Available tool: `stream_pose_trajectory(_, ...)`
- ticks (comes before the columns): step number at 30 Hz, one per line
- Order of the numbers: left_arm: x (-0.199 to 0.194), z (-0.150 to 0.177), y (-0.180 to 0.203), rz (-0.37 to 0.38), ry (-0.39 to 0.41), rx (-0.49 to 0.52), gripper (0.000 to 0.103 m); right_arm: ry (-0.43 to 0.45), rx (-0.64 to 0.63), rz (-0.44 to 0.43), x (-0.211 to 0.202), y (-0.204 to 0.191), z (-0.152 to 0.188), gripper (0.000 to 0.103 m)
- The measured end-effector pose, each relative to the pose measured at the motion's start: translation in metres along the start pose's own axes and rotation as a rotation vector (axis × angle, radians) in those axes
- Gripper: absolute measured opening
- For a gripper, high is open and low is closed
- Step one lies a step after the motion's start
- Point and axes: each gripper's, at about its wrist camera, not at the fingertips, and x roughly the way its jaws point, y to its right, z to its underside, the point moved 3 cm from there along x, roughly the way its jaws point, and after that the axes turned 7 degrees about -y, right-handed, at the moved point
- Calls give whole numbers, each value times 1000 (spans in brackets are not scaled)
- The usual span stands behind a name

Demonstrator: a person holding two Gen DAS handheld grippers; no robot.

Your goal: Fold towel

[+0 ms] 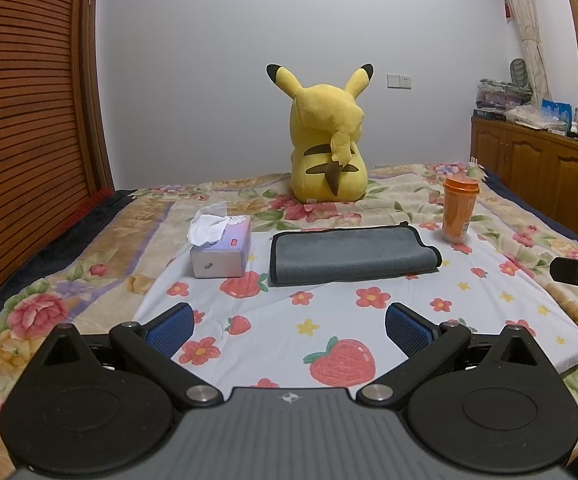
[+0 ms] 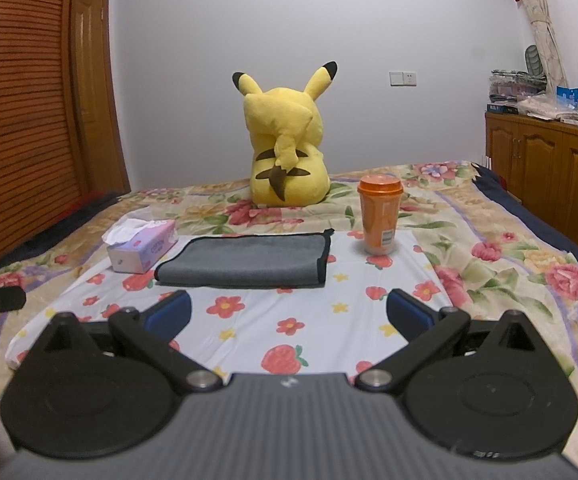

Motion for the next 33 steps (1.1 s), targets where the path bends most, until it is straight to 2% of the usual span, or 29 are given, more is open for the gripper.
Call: stream_pose_trajectory(33, 1, 3, 0, -1, -3, 6, 103, -1, 1, -1, 0, 1, 0, 103)
